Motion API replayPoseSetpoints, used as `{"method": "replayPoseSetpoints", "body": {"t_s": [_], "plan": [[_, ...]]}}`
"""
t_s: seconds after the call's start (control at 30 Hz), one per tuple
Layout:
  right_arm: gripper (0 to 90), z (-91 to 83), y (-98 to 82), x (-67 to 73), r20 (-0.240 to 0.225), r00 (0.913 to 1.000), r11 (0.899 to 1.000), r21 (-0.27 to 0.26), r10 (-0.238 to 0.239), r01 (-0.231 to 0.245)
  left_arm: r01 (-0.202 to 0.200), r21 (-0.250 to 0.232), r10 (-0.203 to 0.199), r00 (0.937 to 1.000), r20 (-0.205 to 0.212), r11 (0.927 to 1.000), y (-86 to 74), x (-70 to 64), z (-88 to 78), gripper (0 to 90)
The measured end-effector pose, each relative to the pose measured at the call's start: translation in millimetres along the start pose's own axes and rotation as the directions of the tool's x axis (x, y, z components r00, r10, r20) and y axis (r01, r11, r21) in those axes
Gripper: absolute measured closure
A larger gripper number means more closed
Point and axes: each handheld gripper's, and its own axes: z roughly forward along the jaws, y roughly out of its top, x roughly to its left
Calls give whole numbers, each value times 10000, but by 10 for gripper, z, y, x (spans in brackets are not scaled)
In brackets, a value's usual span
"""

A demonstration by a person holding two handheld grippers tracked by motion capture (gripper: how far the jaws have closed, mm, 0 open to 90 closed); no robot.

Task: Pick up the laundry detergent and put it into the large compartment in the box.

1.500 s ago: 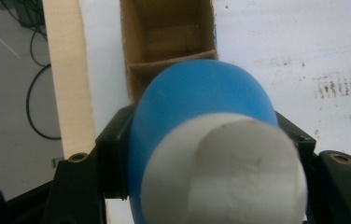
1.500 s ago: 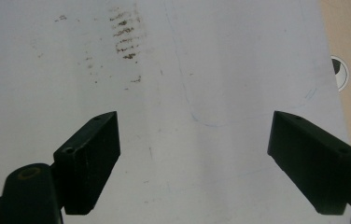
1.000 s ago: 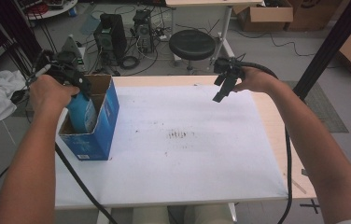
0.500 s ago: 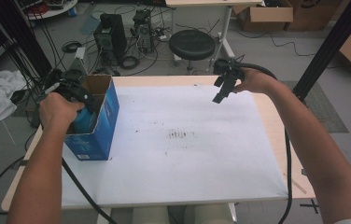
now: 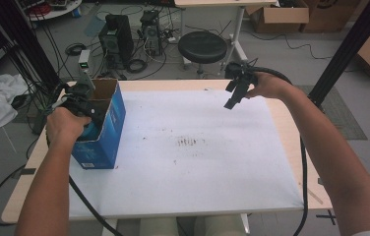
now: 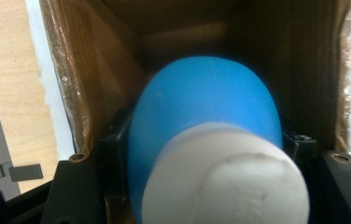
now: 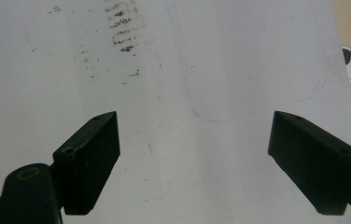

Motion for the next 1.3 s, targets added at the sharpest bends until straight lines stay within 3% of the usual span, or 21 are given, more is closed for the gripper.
{"method": "replayPoseSetpoints", "body": {"t_s": [0.4,0.83,1.07,1.3], "plan": [[164,-7,5,11,-1,10000,10000,6,19,-19,344,-82,-342,9990,291,9994,-15,43,25,371],[164,-15,14,40,-51,10000,10000,6,-52,52,463,-72,-460,9981,419,9989,-23,36,-13,318],[163,-40,7,55,-69,10000,10000,-70,-52,51,447,-265,-434,9979,485,9986,-24,47,-104,299],[163,-52,8,72,-101,9999,10000,-73,-44,43,409,-504,-395,9988,272,9979,-9,61,-309,280]]}}
